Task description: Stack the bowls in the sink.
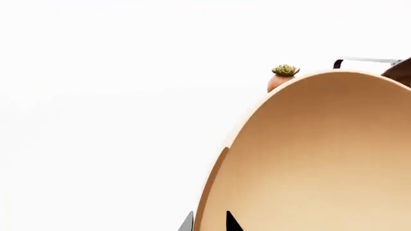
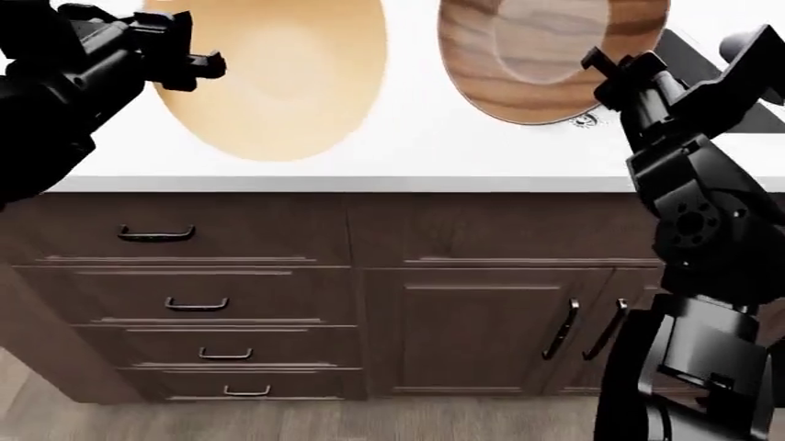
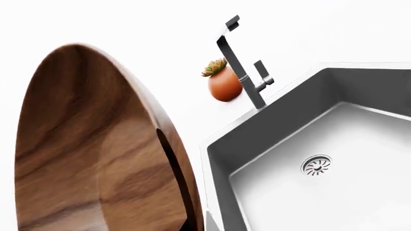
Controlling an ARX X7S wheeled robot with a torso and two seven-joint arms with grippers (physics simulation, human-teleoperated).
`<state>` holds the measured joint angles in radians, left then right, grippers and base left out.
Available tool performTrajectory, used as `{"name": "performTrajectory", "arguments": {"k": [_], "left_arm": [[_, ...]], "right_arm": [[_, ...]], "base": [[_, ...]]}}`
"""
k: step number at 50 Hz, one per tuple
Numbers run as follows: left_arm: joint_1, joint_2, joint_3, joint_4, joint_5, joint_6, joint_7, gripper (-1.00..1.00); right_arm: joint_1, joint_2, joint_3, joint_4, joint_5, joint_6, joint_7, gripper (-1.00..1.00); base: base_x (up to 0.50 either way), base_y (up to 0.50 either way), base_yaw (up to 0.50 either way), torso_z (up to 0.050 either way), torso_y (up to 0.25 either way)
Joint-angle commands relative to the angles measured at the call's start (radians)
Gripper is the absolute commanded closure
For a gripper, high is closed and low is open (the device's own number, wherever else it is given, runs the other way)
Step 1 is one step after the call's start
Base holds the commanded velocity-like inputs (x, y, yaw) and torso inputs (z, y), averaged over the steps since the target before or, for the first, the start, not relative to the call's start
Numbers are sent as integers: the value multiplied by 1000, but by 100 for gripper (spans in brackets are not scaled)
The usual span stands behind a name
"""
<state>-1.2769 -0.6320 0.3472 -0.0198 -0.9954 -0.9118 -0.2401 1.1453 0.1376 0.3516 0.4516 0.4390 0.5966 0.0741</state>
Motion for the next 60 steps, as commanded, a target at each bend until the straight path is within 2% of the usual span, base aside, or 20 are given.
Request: {"name": "performTrajectory", "arguments": {"k": [1, 13, 20, 41, 53, 60], "left_arm": [[49, 41, -69, -59, 30, 72, -123, 100], [141, 87, -135, -101, 8, 162, -142, 100], [172, 88, -156, -79, -27, 163, -136, 100], [198, 94, -192, -30, -89, 160, -144, 100], [198, 101, -177, -24, -67, 170, -154, 100], [201, 92, -144, -11, -4, 202, -149, 100]], "right_arm": [[-88, 32, 14, -138, 44, 92, 9, 100], [-193, 70, 42, -314, 117, 235, 21, 100], [-256, 92, 45, -337, 122, 223, -12, 100], [-251, 83, 104, -324, 165, 186, -14, 100], [-248, 78, 119, -310, 174, 169, -7, 100], [-245, 81, 122, -315, 181, 175, 1, 100]], "base": [[0, 0, 0, 0, 0], [0, 0, 0, 0, 0], [0, 0, 0, 0, 0], [-4, -493, 0, 0, 0], [0, -500, 0, 0, 0], [0, -500, 0, 0, 0]]}}
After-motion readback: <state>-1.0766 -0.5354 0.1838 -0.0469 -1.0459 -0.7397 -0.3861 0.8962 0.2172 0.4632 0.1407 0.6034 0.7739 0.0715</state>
